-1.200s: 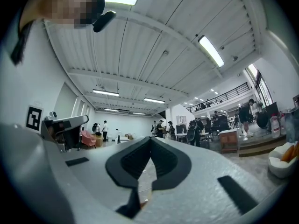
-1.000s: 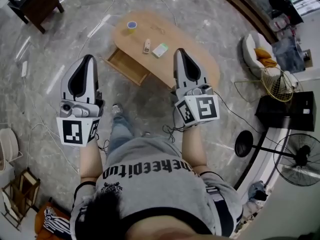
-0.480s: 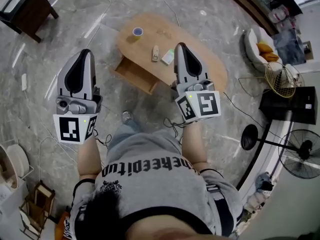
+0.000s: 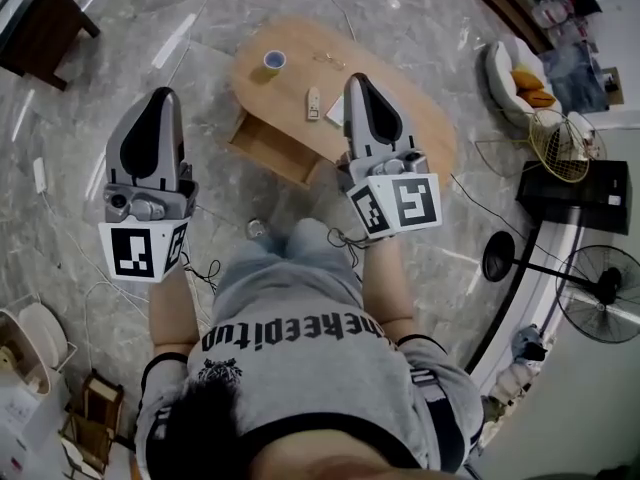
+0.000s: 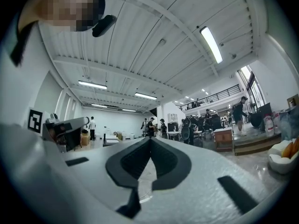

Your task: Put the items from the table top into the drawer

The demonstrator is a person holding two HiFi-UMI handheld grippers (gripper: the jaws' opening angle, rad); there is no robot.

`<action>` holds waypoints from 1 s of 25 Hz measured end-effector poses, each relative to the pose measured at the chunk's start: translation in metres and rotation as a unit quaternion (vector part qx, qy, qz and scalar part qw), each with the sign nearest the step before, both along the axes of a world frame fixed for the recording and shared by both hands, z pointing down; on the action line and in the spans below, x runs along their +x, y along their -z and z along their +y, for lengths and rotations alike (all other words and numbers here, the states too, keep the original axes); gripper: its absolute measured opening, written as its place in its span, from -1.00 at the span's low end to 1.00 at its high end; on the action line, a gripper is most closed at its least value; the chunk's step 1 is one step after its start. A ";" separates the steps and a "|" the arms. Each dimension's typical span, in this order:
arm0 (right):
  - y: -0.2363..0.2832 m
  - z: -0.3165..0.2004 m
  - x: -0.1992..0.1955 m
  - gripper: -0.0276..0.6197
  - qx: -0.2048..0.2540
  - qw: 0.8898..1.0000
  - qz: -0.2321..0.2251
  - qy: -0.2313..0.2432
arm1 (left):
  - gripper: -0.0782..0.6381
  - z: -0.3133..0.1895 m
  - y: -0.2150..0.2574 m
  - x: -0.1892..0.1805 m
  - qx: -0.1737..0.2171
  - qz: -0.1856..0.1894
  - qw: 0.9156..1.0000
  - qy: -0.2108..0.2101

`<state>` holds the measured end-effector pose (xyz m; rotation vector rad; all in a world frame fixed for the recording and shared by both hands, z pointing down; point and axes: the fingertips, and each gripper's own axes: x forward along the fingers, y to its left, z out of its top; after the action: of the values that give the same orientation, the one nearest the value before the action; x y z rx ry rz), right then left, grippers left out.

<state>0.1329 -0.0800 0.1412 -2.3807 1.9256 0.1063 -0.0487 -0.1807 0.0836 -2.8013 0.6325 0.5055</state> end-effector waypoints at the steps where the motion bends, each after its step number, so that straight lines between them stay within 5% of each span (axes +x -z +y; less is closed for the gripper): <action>1: -0.003 -0.005 0.003 -0.91 -0.003 1.000 0.000 0.001 | -0.75 -0.005 -0.003 0.005 -0.002 -0.002 1.000 -0.001; 15: -0.049 -0.098 0.077 -0.90 -0.056 0.995 -0.003 0.083 | -0.75 -0.060 -0.018 0.075 -0.013 -0.011 0.998 0.055; 25: -0.120 -0.149 0.127 -0.90 -0.130 0.977 -0.041 0.162 | -0.75 -0.081 -0.031 0.125 0.001 -0.004 0.994 0.108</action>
<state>0.2599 -0.2292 0.2616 -2.1276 2.3798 -0.2766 0.0764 -0.2613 0.1146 -2.6878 0.9201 0.4501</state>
